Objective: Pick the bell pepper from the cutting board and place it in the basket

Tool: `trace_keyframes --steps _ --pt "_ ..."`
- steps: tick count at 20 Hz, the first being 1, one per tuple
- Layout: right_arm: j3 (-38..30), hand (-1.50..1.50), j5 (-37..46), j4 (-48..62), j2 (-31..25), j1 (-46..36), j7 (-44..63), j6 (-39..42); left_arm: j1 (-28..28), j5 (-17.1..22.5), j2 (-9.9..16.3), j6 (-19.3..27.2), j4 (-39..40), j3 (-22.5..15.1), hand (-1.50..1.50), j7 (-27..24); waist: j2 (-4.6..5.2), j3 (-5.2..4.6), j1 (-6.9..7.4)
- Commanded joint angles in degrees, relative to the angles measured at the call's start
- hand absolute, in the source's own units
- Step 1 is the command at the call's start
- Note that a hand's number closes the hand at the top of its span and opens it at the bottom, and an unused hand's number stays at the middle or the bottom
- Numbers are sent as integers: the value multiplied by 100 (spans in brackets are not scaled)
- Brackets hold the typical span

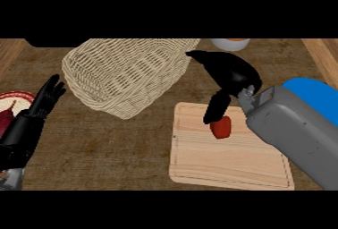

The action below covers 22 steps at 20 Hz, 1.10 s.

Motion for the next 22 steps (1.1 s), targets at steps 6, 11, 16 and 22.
trace_keyframes --steps 6,11,16,22 --pt "-288 -150 -1459 774 172 -1258 1803 2549 -521 -81 -246 -142 583 87 0 -122 47 55 35" --pt "-314 -150 -1604 673 325 -1208 2204 2621 -754 14 -307 -490 1073 290 0 -222 33 59 -31" --pt "-161 -150 -1009 1168 466 -829 1461 2455 -844 -268 -519 -317 638 167 0 150 47 67 60" --pt "102 -150 -594 1299 273 -358 1076 2836 -725 -47 -353 -754 830 555 0 -26 47 67 70"
